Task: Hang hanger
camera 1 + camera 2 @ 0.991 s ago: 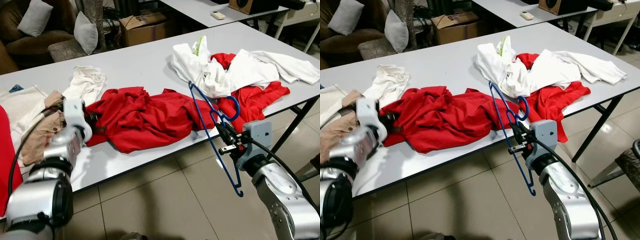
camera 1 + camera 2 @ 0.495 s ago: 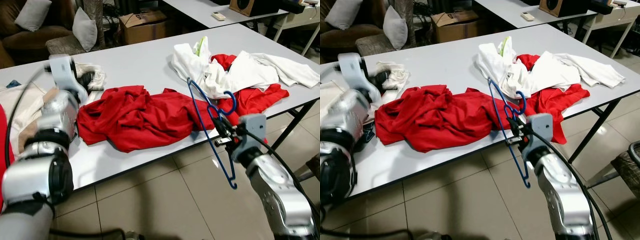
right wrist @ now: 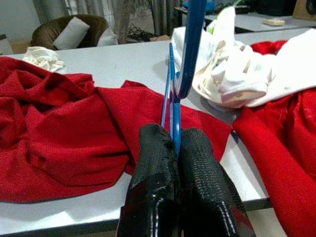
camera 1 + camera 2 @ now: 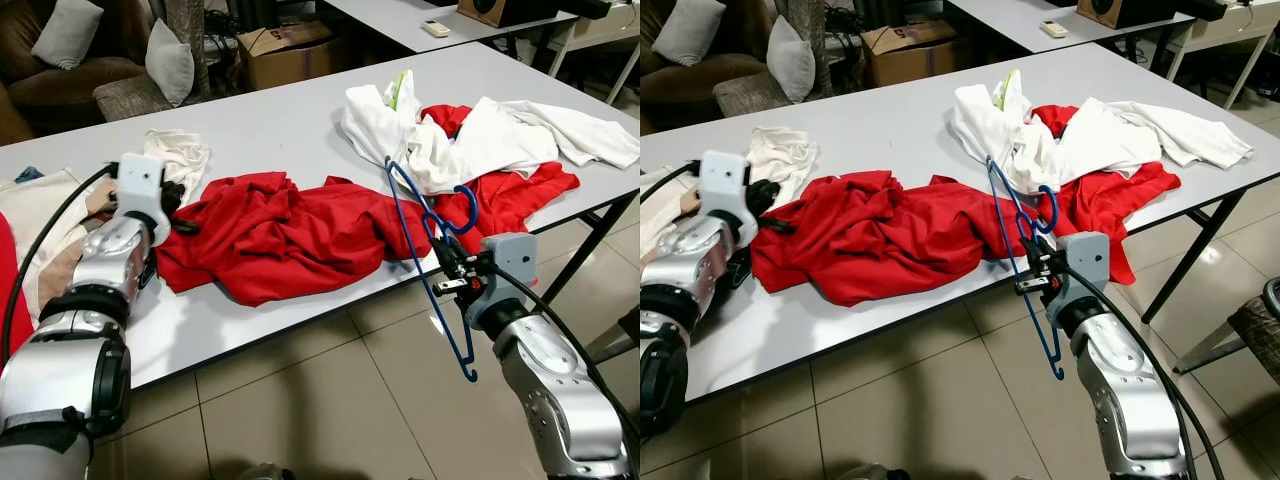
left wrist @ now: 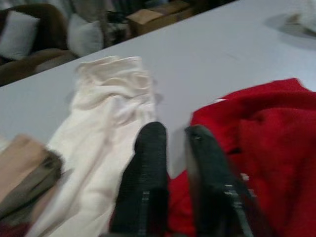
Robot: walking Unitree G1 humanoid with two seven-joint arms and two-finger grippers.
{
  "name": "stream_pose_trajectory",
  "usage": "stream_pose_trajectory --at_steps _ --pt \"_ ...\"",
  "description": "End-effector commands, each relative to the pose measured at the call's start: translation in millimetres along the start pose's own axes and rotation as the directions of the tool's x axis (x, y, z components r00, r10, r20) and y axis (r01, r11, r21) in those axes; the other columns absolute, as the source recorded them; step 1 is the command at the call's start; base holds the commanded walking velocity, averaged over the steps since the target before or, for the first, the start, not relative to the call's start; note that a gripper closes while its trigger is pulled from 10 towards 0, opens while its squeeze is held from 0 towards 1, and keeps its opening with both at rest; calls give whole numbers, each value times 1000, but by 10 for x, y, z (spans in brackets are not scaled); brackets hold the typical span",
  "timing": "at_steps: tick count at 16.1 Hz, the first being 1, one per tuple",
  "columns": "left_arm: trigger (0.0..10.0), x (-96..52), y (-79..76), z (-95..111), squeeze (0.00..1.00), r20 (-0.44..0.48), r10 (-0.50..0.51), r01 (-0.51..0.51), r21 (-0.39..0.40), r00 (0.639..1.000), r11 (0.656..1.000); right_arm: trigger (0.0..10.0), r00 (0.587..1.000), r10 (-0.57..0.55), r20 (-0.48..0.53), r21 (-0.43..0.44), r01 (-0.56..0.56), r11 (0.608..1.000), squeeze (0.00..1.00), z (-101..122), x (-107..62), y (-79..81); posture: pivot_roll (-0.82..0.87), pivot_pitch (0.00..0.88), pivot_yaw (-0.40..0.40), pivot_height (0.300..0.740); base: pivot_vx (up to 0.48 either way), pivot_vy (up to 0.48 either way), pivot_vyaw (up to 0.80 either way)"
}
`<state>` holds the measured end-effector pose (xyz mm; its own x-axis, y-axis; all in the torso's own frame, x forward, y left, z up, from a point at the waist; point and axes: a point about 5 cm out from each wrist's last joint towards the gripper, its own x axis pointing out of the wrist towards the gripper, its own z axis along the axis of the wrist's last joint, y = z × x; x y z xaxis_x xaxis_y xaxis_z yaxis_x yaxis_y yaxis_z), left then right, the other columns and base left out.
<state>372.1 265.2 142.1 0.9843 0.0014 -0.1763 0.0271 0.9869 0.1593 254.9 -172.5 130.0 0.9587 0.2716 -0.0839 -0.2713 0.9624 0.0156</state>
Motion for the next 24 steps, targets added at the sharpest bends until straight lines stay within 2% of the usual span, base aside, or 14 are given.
stream_pose_trajectory --at_steps 1,4,7,8,9,10,11,12,14,15,16,17,24 --pt "10000 -39 82 -76 1000 -19 55 -55 -21 998 998 10000 1000 -6 -3 -14 6 1000 0 20 -46 -31 -137 50 79 740 0 0 0" --pt "10000 -54 38 -137 1000 -3 30 -30 -89 1000 996 10000 1000 3 -16 -22 -4 1000 0 27 -89 -45 -146 63 64 740 0 0 0" --pt "10000 -43 -34 -164 1000 -7 17 -18 -66 1000 998 10000 999 32 -43 -38 -33 999 0 30 -149 -37 -168 85 45 740 0 0 0" --pt "10000 -48 -16 -170 1000 -11 30 -30 -62 999 998 10000 998 35 -46 -40 -36 999 0 31 -163 -36 -172 96 44 740 0 0 0" --pt "10000 -81 87 -217 1000 -43 103 -105 -34 994 994 10000 998 35 -56 -41 -38 998 0 30 -195 -40 -173 110 43 740 0 0 0" --pt "10000 -96 112 -249 1000 -61 117 -119 -26 991 993 10000 997 39 -63 -39 -41 998 0 20 -205 -36 -173 110 43 740 0 0 0" --pt "10000 -119 125 -313 561 -90 114 -116 -21 989 993 10000 996 45 -79 -43 -49 998 0 0 -236 -28 -173 120 35 740 0 0 0" --pt "10000 -128 95 -362 0 -111 85 -89 -30 990 996 10000 995 49 -88 -43 -53 998 0 -6 -256 -25 -174 124 29 740 0 0 0" --pt "10000 -139 45 -433 0 -133 63 -67 -27 989 997 10000 994 54 -92 -46 -59 997 0 7 -254 -28 -179 124 24 740 0 0 0" --pt "4431 -141 52 -438 0 -135 74 -80 -36 988 996 10000 994 56 -91 -47 -61 997 0 17 -244 -28 -179 122 24 740 0 0 0" --pt "1804 -142 54 -438 0 -134 79 -85 -40 988 996 10000 994 58 -90 -49 -63 997 0 24 -238 -28 -178 121 24 740 0 0 0" --pt "0 -141 54 -435 0 -132 79 -86 -46 988 995 10000 994 59 -90 -50 -64 997 0 27 -234 -29 -175 117 24 740 0 0 0" --pt "0 -124 61 -383 0 -116 72 -79 -53 991 996 10000 994 64 -92 -55 -69 996 0 5 -200 -6 -164 102 35 740 0 0 0"
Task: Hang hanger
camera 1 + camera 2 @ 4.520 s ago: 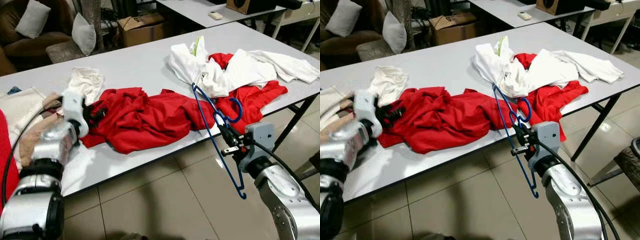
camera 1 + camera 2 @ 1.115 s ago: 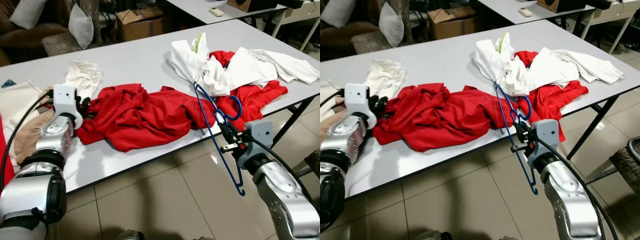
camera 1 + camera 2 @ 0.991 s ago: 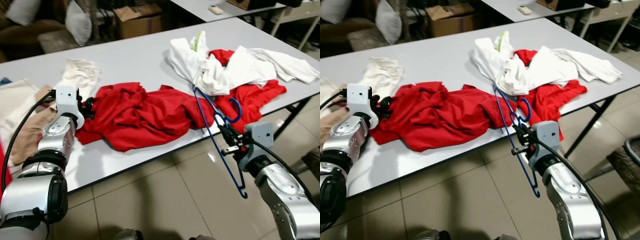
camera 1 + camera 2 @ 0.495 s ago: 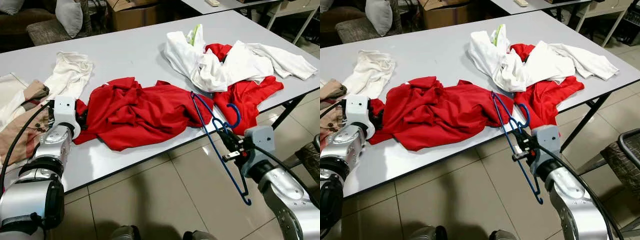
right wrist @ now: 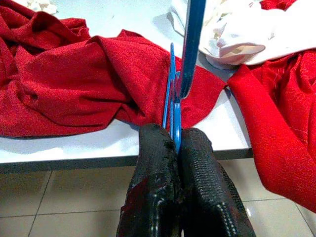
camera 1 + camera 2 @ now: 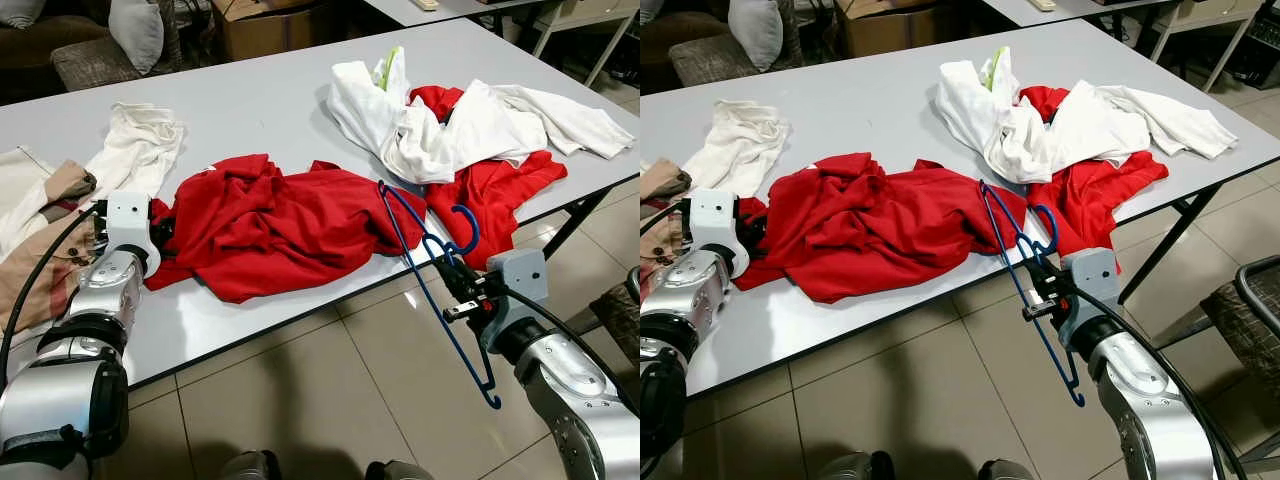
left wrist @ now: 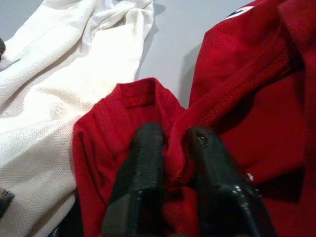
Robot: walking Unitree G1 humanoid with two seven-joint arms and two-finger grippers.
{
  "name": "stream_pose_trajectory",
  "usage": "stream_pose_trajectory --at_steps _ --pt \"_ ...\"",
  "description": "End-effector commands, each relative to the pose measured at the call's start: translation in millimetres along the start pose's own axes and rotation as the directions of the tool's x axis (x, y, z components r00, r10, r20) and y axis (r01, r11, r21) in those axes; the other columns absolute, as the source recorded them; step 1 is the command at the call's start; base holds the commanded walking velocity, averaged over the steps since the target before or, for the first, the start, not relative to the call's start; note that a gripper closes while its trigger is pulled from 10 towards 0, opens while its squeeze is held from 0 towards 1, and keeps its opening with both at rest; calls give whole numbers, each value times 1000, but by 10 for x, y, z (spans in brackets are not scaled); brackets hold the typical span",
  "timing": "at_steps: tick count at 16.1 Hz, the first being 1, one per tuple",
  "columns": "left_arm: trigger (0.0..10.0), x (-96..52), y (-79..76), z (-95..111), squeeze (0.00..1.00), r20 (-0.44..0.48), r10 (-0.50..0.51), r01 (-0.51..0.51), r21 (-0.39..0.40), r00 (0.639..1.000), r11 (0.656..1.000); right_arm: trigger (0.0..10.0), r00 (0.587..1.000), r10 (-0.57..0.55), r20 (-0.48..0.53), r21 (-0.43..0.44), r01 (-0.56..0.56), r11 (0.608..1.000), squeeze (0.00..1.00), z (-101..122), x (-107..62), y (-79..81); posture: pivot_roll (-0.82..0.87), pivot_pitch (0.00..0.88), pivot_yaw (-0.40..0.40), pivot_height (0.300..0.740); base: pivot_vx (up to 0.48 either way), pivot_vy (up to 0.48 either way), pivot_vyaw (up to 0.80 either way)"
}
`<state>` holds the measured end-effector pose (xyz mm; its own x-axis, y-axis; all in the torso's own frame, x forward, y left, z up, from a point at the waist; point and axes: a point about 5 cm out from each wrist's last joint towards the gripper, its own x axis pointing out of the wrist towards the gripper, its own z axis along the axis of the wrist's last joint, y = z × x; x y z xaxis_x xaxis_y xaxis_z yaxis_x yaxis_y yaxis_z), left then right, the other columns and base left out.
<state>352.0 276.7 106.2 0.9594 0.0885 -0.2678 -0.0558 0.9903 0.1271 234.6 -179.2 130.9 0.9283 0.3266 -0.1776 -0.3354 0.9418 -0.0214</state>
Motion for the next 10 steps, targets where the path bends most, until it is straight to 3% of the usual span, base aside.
stream_pose_trajectory --at_steps 1,6,7,9,10 --pt "0 9 10 23 0 -10 1 -1 -8 1000 1000 10000 1000 1 4 -12 -1 1000 0 10 10 2 -164 100 37 740 0 0 0" --pt "0 47 -18 185 0 47 -10 11 -16 999 1000 10000 1000 -14 10 4 14 1000 0 -9 46 15 -150 81 40 740 0 0 0" --pt "0 79 -4 393 0 104 -8 9 -14 995 1000 10000 1000 -13 13 -1 13 1000 0 -19 75 21 -141 67 50 740 0 0 0" --pt "0 99 7 582 0 156 -7 9 -10 988 1000 10000 1000 -26 17 -2 26 1000 0 -33 102 2 -134 54 57 740 0 0 0" --pt "0 118 19 849 0 218 -5 8 -10 976 1000 10000 998 -52 31 4 52 999 0 -25 140 -28 -122 18 64 740 0 0 0"
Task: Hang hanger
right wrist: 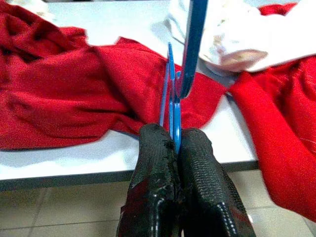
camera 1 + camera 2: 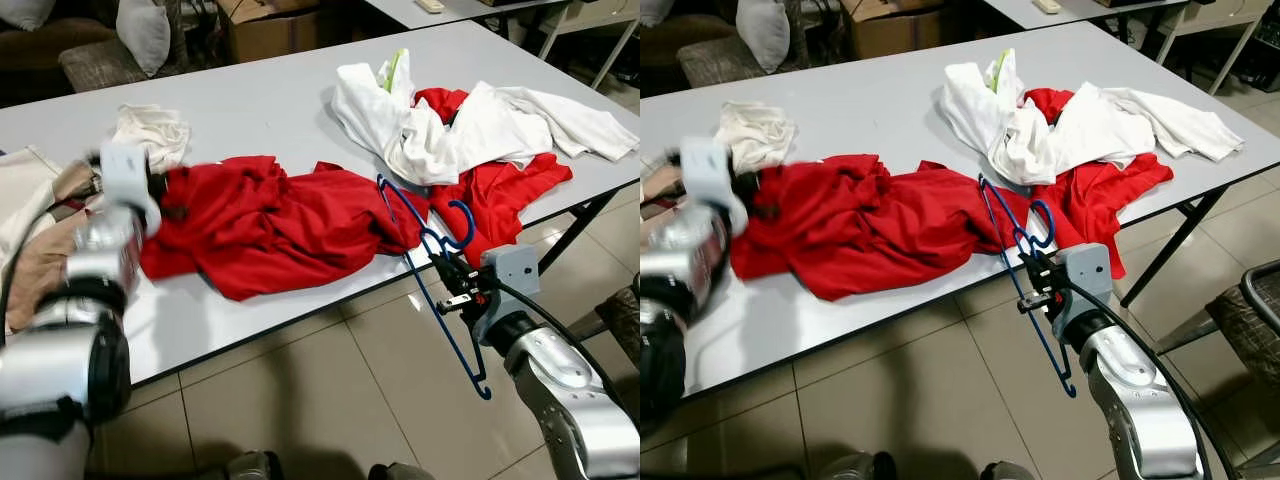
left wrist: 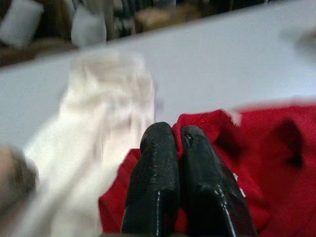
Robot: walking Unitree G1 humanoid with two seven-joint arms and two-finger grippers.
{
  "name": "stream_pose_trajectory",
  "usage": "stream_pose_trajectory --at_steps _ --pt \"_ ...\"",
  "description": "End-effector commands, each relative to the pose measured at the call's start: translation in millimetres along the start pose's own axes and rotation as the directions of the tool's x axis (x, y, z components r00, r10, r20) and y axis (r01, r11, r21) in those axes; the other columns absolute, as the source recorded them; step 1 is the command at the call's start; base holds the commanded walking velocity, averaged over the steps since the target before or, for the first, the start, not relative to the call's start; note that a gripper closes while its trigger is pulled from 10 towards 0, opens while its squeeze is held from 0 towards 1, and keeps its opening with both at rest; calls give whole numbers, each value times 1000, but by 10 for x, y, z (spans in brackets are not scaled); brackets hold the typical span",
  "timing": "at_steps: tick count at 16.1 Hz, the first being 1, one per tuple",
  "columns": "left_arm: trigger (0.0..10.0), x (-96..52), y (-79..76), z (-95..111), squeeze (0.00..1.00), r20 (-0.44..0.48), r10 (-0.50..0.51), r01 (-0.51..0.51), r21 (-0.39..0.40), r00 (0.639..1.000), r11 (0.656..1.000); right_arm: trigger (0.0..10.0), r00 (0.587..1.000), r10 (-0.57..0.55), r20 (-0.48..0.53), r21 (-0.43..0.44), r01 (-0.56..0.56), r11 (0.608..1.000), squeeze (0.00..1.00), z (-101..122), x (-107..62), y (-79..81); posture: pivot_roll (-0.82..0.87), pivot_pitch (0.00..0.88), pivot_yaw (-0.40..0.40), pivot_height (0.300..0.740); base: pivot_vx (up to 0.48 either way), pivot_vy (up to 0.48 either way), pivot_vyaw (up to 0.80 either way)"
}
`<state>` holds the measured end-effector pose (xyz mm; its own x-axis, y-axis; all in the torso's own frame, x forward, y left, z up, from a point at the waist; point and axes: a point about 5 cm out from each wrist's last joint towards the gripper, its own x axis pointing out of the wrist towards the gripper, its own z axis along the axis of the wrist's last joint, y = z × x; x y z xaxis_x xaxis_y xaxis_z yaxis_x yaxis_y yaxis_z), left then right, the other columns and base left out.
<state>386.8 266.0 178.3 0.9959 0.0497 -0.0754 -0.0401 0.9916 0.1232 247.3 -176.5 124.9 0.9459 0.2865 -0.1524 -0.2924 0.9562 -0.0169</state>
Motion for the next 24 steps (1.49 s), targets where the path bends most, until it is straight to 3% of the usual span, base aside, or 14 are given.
stream_pose_trajectory --at_steps 1,3,4,6,9,11,15,16,18,19,20,21,22,24 --pt "0 25 56 172 0 47 11 -11 -6 999 1000 10000 1000 -17 14 -6 17 1000 0 17 22 -21 -120 12 65 740 0 0 0" --pt "0 102 72 1123 0 323 32 -34 2 946 999 10000 996 -62 70 -10 63 998 0 98 141 -92 -113 0 73 740 0 0 0" --pt "0 88 78 1276 0 374 34 -37 -1 927 999 10000 994 -71 81 -8 72 997 0 115 158 -106 -114 0 79 740 0 0 0" --pt "0 -126 34 2180 0 675 -8 -17 30 738 999 10000 980 -143 142 6 143 990 0 219 194 -217 -114 0 91 740 0 0 0" --pt "0 -349 -33 2583 0 834 -55 26 48 549 998 10000 958 -219 183 32 217 976 0 258 201 -317 -112 0 102 740 0 0 0" --pt "0 -266 -235 2185 0 810 -212 162 146 547 976 10000 954 -229 193 38 226 973 0 236 194 -302 -103 0 107 740 0 0 0" --pt "0 -131 -721 729 0 407 -551 467 294 728 834 10000 956 -236 173 53 230 972 0 132 207 -245 -90 0 94 740 0 0 0" --pt "0 -188 -855 373 0 246 -637 542 358 731 760 10000 965 -200 169 46 195 980 0 119 224 -184 -85 0 86 740 0 0 0" --pt "0 -245 -971 147 0 144 -672 583 388 726 713 10000 975 -161 155 28 159 987 0 90 232 -135 -82 0 74 740 0 0 0" --pt "2902 -257 -1031 50 0 99 -674 593 394 732 702 10000 977 -151 150 23 149 989 0 79 228 -126 -85 0 71 740 0 0 0" --pt "10000 -204 -1091 -24 0 45 -627 560 403 777 723 10000 975 -163 149 26 160 987 0 80 201 -167 -94 0 74 740 0 0 0" --pt "10000 -170 -1109 -24 0 42 -599 542 376 800 751 10000 974 -174 145 28 172 985 0 77 179 -194 -100 0 79 740 0 0 0" --pt "10000 -152 -1126 -18 1000 44 -590 546 331 806 770 10000 973 -181 144 32 178 983 0 77 159 -206 -104 0 84 740 0 0 0" --pt "10000 -201 -1203 -65 1000 15 -629 600 282 777 748 10000 971 -206 123 28 204 979 0 22 106 -249 -116 0 85 740 0 0 0"
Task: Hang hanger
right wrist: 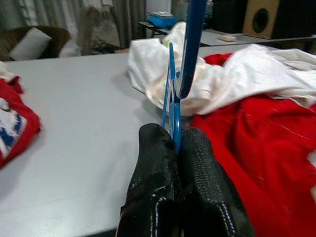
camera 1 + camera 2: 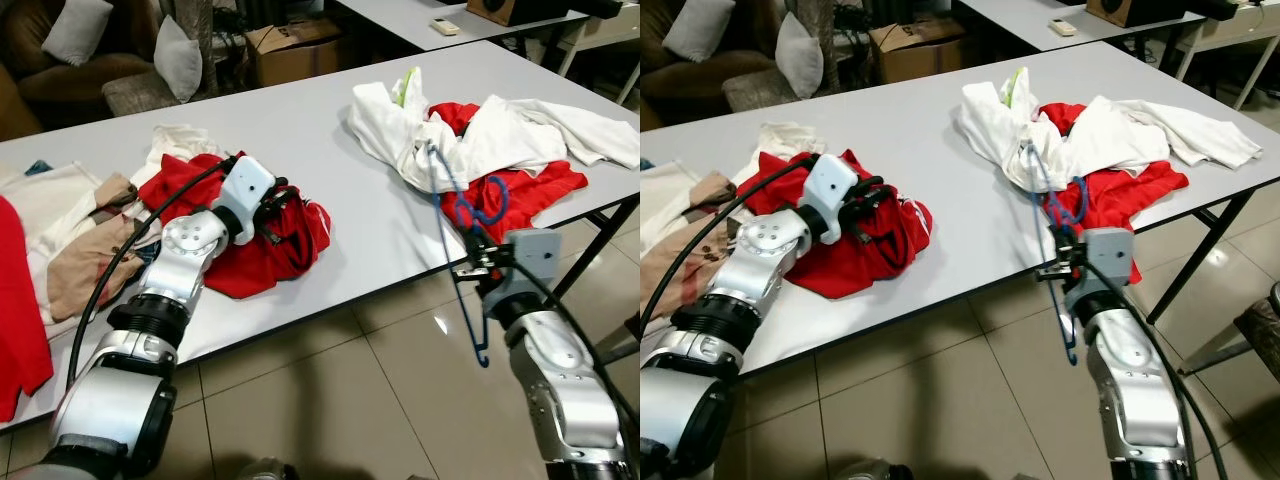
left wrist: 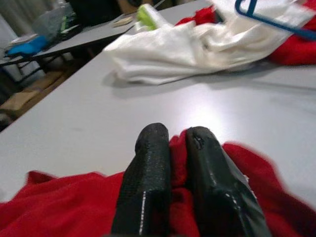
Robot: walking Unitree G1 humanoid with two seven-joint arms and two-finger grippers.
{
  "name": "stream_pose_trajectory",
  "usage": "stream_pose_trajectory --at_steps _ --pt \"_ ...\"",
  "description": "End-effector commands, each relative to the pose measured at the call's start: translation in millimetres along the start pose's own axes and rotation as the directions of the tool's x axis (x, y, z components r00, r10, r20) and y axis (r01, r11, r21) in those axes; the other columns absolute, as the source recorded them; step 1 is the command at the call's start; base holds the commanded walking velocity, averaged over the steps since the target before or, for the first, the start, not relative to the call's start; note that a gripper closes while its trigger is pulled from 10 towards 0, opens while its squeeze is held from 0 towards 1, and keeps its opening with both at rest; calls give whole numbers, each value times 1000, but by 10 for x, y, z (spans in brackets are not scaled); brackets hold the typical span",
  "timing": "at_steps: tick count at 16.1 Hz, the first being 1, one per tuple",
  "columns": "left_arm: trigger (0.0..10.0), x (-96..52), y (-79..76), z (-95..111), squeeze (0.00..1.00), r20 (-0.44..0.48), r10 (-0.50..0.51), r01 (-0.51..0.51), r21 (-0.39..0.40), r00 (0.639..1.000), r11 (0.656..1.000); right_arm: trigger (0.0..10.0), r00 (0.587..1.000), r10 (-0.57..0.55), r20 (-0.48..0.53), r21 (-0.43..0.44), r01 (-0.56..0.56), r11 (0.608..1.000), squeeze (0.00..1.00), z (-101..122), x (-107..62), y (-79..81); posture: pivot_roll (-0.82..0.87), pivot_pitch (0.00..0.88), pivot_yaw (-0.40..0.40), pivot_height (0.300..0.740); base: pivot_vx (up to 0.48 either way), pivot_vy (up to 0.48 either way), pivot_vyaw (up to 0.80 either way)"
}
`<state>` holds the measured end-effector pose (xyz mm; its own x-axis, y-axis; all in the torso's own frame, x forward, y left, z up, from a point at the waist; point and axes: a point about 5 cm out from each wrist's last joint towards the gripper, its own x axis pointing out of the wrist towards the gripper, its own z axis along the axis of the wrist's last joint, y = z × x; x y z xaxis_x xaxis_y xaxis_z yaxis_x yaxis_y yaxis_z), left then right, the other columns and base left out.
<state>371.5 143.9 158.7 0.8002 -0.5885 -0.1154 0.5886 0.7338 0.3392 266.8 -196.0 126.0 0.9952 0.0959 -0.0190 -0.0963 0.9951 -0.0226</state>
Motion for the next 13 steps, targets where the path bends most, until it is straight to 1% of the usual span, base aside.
stream_pose_trajectory --at_steps 1,2,3,4,5,6,7,8,9,10,11,12,13 --pt "10000 -48 -11 -12 1000 -10 -29 29 -30 1000 999 10000 1000 -21 -15 9 21 1000 0 -12 -33 -10 -122 0 79 740 0 0 0" --pt "10000 -98 -2 11 1000 -8 -34 33 -57 999 998 10000 1000 2 -10 20 -2 1000 0 19 -41 31 -126 0 86 740 0 0 0" --pt "10000 -162 -23 54 1000 8 -49 49 -99 999 994 10000 1000 20 -14 3 -20 1000 0 14 -66 21 -125 0 87 740 0 0 0" --pt "10000 -240 -79 91 1000 23 -86 88 -131 996 987 10000 1000 0 -23 0 0 1000 0 -16 -92 -41 -119 0 88 740 0 0 0" --pt "10000 -339 -145 68 1000 11 -132 133 -114 991 985 10000 999 -26 -31 7 26 1000 0 -50 -107 -87 -112 0 86 740 0 0 0" --pt "10000 -453 -199 21 369 -19 -187 185 -70 982 980 10000 999 -32 -29 18 33 999 0 -33 -106 -78 -110 0 79 740 0 0 0" --pt "10000 -558 -259 -4 0 -39 -234 232 -49 971 971 10000 1000 -12 -22 29 13 1000 0 -3 -92 -35 -97 0 72 740 0 0 0" --pt "10000 -586 -274 -8 0 -43 -243 241 -48 969 969 10000 1000 -4 -21 29 4 1000 0 2 -87 -20 -97 0 72 740 0 0 0" --pt "10000 -655 -297 -33 0 -61 -252 250 -41 966 967 10000 999 17 -36 15 -17 1000 0 -41 -75 5 -88 0 69 740 0 0 0" --pt "10000 -760 -289 -119 0 -144 -236 236 -16 961 972 10000 999 22 -50 2 -22 1000 0 -80 -77 14 -92 0 69 740 0 0 0" --pt "10000 -853 -278 -202 0 -220 -232 235 -12 948 972 10000 999 20 -37 25 -19 1000 0 -39 -73 30 -92 0 69 740 0 0 0" --pt "10000 -895 -280 -273 0 -268 -212 211 -33 940 977 10000 999 30 -26 34 -29 999 0 -8 -63 43 -83 0 72 740 0 0 0" --pt "10000 -903 -316 -365 0 -316 -182 178 -42 931 983 10000 999 32 -33 19 -31 999 0 -36 -50 24 -82 0 74 740 0 0 0"
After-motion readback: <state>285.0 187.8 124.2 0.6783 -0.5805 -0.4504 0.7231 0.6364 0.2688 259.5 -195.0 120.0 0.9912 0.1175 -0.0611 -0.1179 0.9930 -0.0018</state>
